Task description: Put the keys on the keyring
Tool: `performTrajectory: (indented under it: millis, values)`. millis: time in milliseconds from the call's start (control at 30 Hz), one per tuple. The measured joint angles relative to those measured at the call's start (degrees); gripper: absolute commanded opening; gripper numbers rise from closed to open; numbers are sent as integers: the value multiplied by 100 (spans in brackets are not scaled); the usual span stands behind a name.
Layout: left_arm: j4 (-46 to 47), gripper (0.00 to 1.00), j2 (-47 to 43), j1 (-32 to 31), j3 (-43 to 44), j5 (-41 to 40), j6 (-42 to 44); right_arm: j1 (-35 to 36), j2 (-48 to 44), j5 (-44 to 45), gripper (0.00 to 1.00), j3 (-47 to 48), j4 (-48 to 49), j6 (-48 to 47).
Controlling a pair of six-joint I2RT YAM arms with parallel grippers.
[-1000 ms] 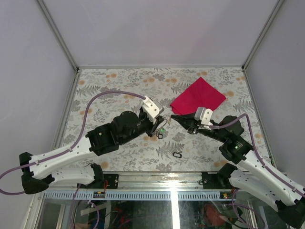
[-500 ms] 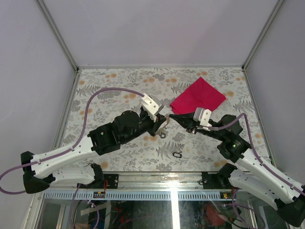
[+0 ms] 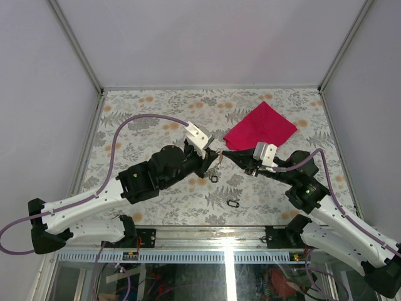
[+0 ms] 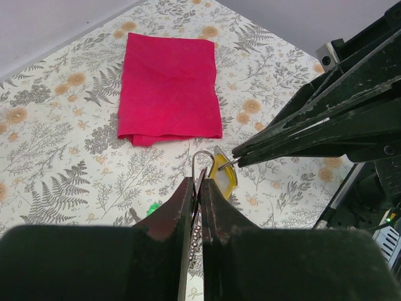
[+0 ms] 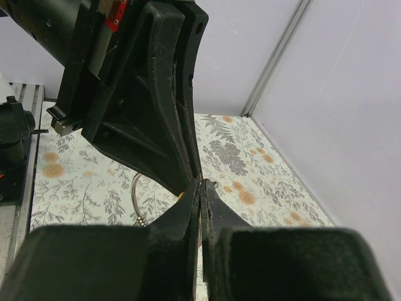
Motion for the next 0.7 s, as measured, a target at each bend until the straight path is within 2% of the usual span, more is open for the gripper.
performTrajectory:
  millis: [700]
  values:
    - [0, 0, 0, 0, 0, -74, -63, 0, 208, -17, 0, -2, 44, 48]
